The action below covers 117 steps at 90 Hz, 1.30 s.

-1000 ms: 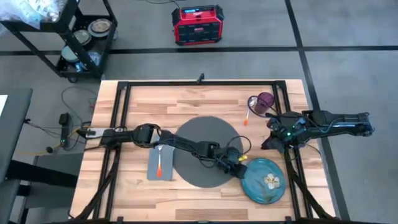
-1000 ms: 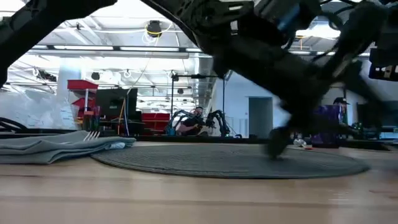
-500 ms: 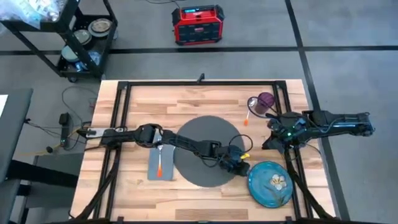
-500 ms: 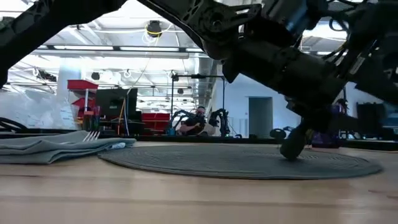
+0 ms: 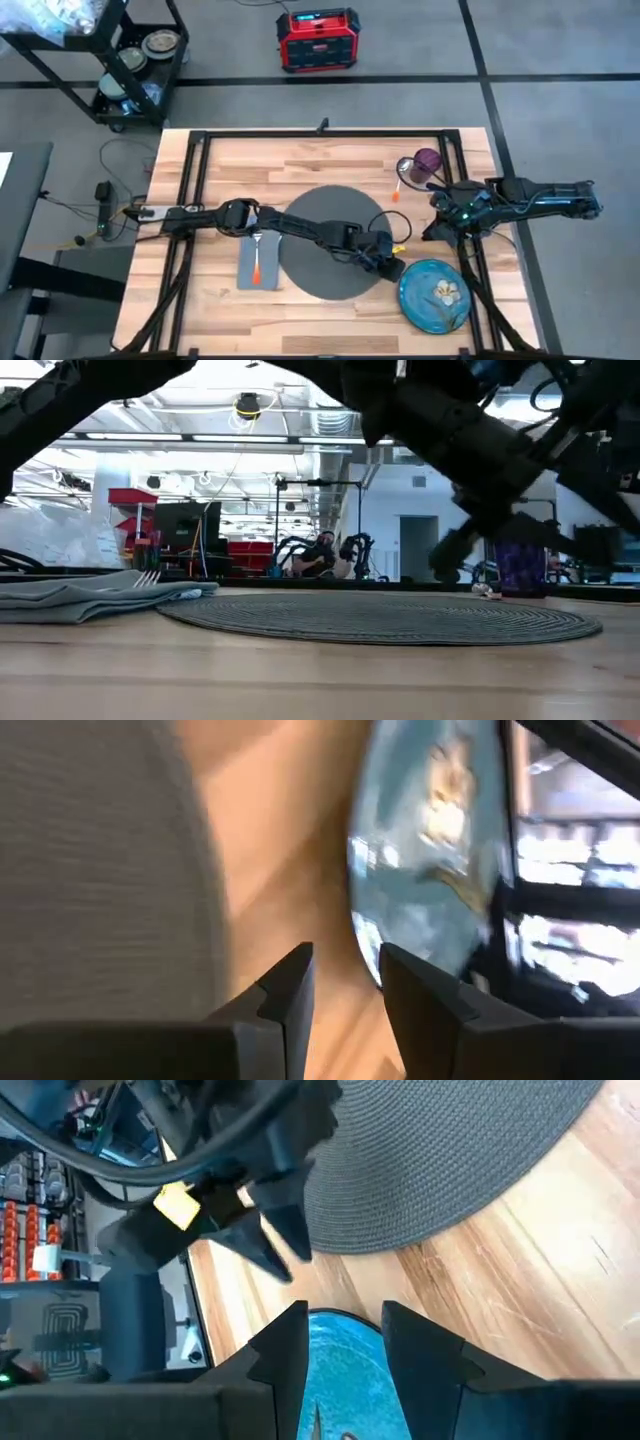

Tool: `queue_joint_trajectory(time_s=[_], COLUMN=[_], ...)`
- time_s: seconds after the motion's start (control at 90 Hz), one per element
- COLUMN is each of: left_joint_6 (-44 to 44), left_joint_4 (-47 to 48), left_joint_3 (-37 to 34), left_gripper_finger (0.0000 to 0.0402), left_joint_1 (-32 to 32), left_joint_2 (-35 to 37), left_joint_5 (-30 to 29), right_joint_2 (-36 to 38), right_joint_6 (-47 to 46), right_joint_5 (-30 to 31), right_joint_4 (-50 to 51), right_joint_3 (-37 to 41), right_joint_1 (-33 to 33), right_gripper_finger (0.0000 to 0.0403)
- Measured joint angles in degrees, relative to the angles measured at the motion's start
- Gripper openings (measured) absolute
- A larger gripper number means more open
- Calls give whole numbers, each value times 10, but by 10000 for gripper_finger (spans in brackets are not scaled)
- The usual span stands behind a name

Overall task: Set table place
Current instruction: Put the blue plate on top of the gray placemat

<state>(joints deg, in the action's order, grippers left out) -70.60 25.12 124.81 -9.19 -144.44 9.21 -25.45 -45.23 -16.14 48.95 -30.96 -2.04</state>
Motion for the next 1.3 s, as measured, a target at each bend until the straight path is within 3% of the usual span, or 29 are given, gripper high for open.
queue_joint_trajectory(time_s=[0.589, 0.8, 0.867, 1.011, 1.122, 1.3], left_joint_6=[-62, -18, -7, 41, 71, 100], left_joint_4=[-33, -34, -54, -44, 0, 99], left_joint_3=[7, 7, 7, 7, 7, 7], left_gripper_finger=[82, 81, 81, 81, 81, 81], left_joint_1=[-19, -14, -12, -15, -16, -14], left_joint_2=[0, 5, 15, 44, 64, 86], left_joint_5=[-8, 9, 9, 10, 10, 9], right_joint_2=[0, 0, 0, -14, -50, -120], right_joint_6=[9, -30, -33, -14, -9, -30], right_joint_5=[-3, -79, -80, -93, -82, -126], right_joint_4=[-1, 32, 76, 102, 91, -51], right_joint_3=[0, -1, -1, 2, 7, 72], right_joint_1=[0, -16, -39, -101, -132, -169], right_gripper_finger=[118, 116, 100, 15, 3, 0])
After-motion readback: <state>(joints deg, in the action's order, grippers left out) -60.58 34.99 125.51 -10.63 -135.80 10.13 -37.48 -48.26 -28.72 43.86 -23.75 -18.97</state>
